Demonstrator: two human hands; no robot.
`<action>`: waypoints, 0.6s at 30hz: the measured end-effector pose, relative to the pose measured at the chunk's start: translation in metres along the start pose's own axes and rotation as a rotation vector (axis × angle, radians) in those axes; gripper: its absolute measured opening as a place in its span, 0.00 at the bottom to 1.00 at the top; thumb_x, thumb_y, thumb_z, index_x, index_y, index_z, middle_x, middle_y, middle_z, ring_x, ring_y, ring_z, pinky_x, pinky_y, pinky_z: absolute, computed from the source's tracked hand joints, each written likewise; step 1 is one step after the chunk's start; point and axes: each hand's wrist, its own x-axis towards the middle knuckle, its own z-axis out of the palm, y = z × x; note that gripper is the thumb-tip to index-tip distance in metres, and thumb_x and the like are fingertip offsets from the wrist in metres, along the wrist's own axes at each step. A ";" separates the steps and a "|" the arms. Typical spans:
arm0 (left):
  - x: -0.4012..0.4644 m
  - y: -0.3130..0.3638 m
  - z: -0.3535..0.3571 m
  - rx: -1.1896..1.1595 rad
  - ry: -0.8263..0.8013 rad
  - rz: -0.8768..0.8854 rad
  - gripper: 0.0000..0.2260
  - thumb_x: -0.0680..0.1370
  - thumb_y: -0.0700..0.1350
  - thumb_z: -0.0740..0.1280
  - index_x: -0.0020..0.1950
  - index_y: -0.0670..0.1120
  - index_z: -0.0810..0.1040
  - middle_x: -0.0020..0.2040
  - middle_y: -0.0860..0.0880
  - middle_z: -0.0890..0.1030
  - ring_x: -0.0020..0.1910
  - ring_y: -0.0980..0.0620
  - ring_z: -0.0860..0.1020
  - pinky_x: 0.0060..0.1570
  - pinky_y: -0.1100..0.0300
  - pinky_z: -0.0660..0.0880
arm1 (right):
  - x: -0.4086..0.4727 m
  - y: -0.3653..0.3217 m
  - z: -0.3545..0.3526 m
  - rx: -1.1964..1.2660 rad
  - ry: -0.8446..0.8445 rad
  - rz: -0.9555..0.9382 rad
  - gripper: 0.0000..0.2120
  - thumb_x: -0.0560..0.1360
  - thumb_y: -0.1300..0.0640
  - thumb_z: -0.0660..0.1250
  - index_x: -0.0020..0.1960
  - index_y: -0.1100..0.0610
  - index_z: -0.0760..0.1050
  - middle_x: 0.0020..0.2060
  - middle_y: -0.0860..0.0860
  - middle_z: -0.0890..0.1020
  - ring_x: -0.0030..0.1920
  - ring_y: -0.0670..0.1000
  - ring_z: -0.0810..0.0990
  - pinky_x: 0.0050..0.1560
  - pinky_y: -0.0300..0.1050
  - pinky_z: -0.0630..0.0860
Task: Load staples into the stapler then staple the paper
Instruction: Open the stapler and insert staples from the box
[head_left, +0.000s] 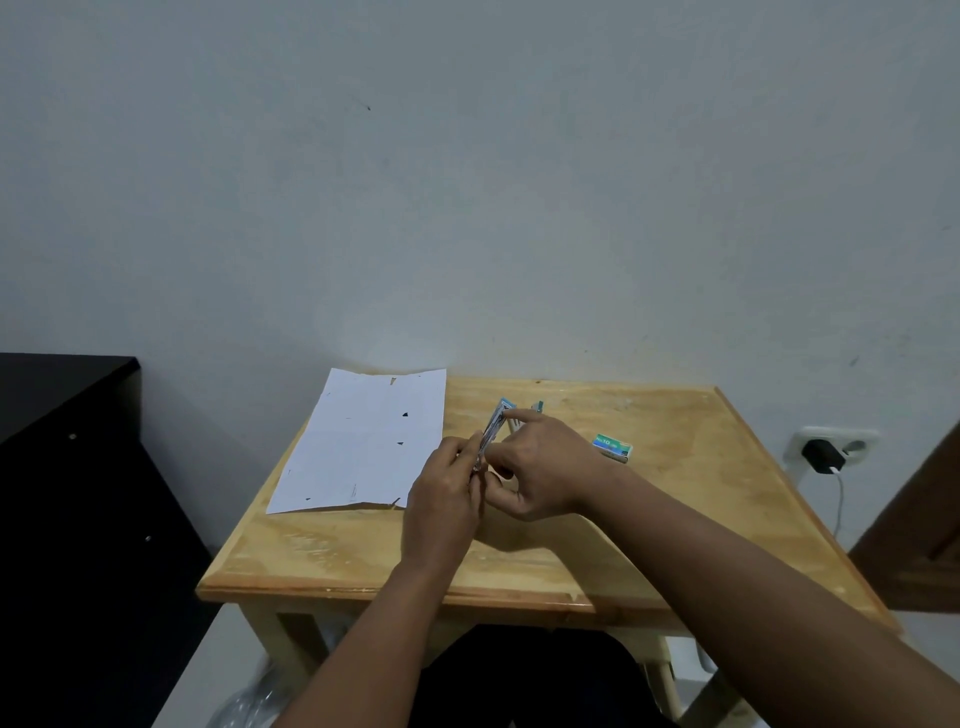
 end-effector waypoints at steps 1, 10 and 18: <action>0.000 0.000 0.000 0.002 0.001 0.005 0.22 0.79 0.35 0.69 0.73 0.43 0.76 0.56 0.47 0.80 0.50 0.48 0.81 0.45 0.49 0.82 | 0.001 0.000 0.000 -0.013 0.006 -0.004 0.12 0.77 0.50 0.60 0.36 0.49 0.65 0.22 0.47 0.74 0.23 0.49 0.69 0.71 0.57 0.73; -0.001 -0.001 0.002 -0.022 0.023 -0.013 0.20 0.80 0.35 0.68 0.72 0.44 0.77 0.55 0.48 0.80 0.50 0.48 0.81 0.45 0.50 0.81 | 0.001 0.005 -0.004 -0.053 -0.145 -0.098 0.16 0.78 0.47 0.57 0.37 0.54 0.73 0.24 0.50 0.76 0.25 0.52 0.74 0.65 0.56 0.76; 0.001 0.000 0.001 -0.065 0.073 -0.017 0.16 0.83 0.42 0.68 0.71 0.45 0.78 0.53 0.52 0.79 0.45 0.53 0.79 0.42 0.56 0.79 | -0.013 -0.004 0.011 0.197 0.182 0.411 0.11 0.77 0.49 0.62 0.48 0.51 0.81 0.32 0.43 0.79 0.31 0.47 0.75 0.36 0.43 0.73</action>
